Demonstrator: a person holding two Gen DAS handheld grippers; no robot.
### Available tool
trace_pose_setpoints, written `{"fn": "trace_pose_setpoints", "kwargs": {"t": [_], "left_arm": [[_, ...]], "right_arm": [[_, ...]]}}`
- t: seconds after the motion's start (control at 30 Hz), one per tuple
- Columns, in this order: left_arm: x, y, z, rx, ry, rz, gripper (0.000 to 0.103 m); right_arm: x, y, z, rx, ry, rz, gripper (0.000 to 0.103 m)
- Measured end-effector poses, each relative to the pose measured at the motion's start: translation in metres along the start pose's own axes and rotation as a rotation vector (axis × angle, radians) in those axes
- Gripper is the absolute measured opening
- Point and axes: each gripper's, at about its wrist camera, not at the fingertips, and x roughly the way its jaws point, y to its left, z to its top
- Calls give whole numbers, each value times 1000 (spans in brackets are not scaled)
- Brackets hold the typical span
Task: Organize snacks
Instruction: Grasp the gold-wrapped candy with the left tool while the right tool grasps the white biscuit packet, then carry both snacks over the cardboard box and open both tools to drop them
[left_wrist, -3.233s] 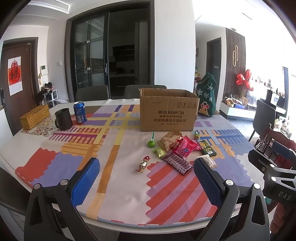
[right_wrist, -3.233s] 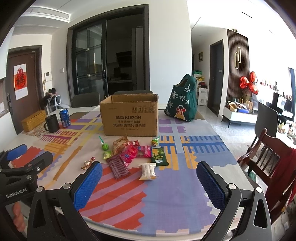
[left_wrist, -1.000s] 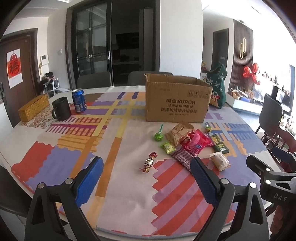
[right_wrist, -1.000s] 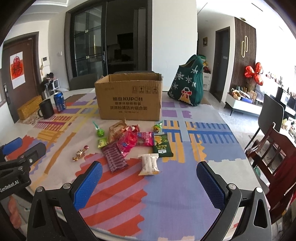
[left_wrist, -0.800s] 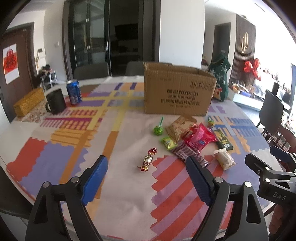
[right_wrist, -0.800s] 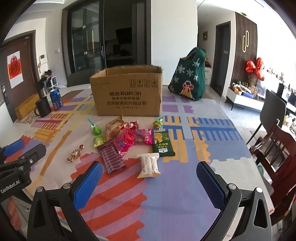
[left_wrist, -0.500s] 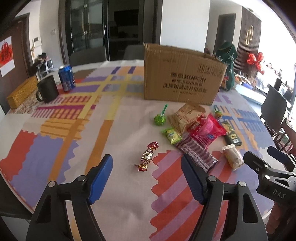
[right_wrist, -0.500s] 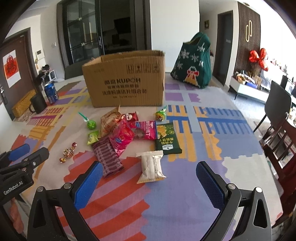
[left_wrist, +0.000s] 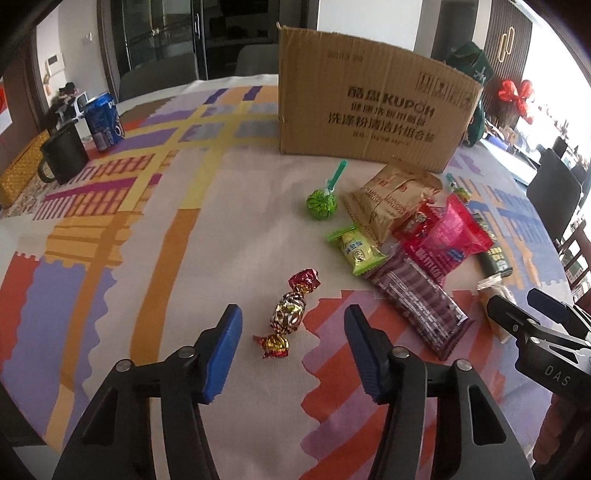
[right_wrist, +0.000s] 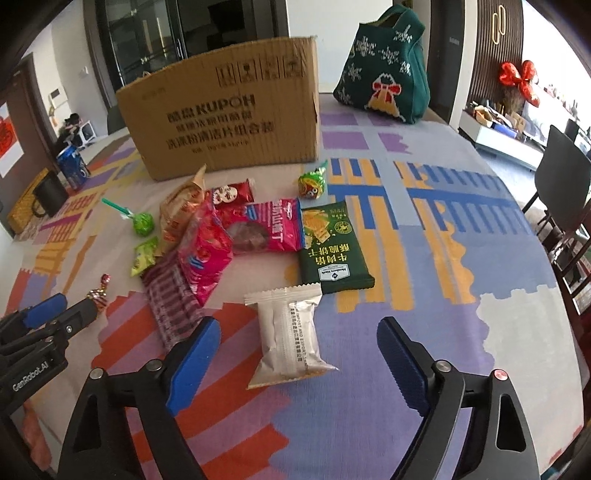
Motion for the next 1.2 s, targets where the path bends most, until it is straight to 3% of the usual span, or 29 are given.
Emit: {"fn": "trace_pose_setpoints", "kwargs": {"t": [0.13,0.43,0.53,0.6,0.83,1.2], "left_arm": [[10,1,4,-4,11,0,50],[23,0,6,2,50,-6,30],[23,0,6,6,54,-12,21],[23,-1,5,9,55,-20,20],[13,-5,5,13,44,-52,19],[-30,-19,2,37,-47,-100,19]], "right_arm": [[8,2,2,-5,25,3,77],[19,3,3,-8,68,12,58],[18,5,3,-18,65,16,48],[19,5,4,-22,61,21,36],[10,7,4,-23,45,57,34],[-21,12,5,-46,-30,124,34]]}}
